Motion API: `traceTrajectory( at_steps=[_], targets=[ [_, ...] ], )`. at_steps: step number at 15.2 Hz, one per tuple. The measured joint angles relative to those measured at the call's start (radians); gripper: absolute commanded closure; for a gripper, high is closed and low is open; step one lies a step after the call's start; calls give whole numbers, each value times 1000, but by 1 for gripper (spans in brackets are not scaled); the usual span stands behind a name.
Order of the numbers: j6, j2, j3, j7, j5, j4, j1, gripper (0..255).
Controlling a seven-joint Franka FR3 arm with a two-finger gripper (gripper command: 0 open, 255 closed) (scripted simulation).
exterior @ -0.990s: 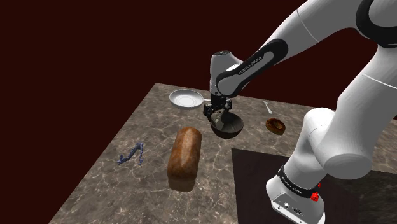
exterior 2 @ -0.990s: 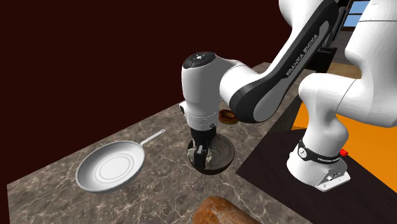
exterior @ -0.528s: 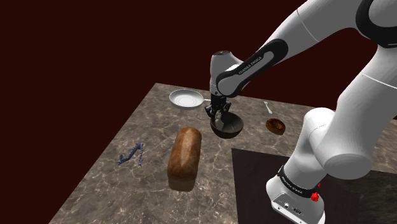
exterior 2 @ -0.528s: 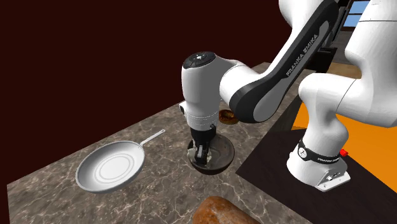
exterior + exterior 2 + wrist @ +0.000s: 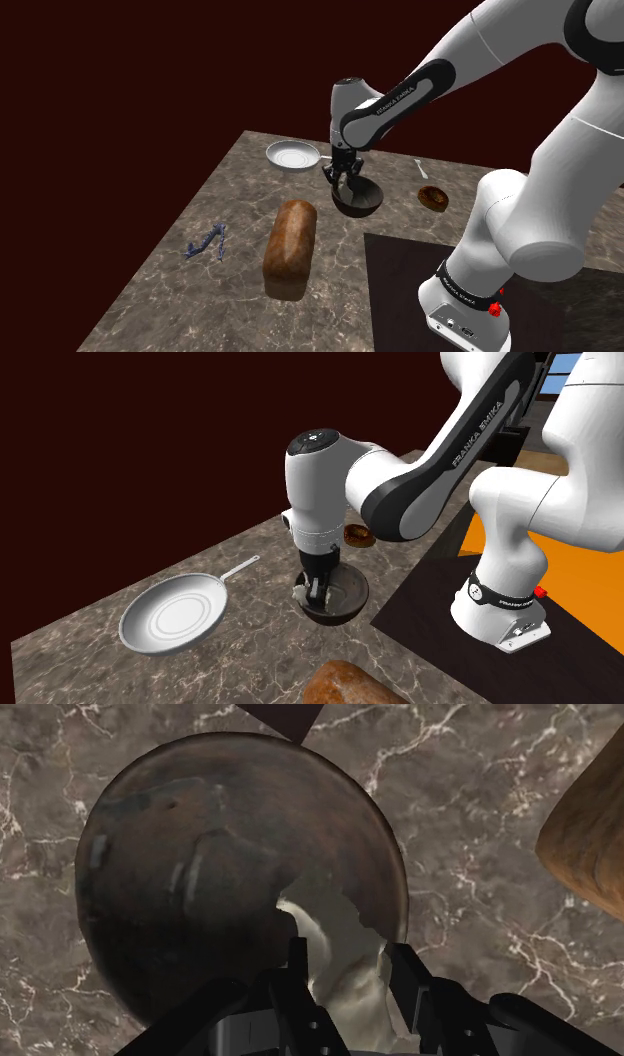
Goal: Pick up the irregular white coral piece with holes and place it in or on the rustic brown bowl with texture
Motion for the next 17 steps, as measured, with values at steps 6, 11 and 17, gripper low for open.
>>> traceTrajectory(
  at_steps=[6,11,17],
  targets=[
    [-95,-75,10,11,-23,24,-5,255],
    [-178,-133,23,18,-35,51,-8,255],
    [-267,-181,38,19,-37,93,-9,255]
  ],
)
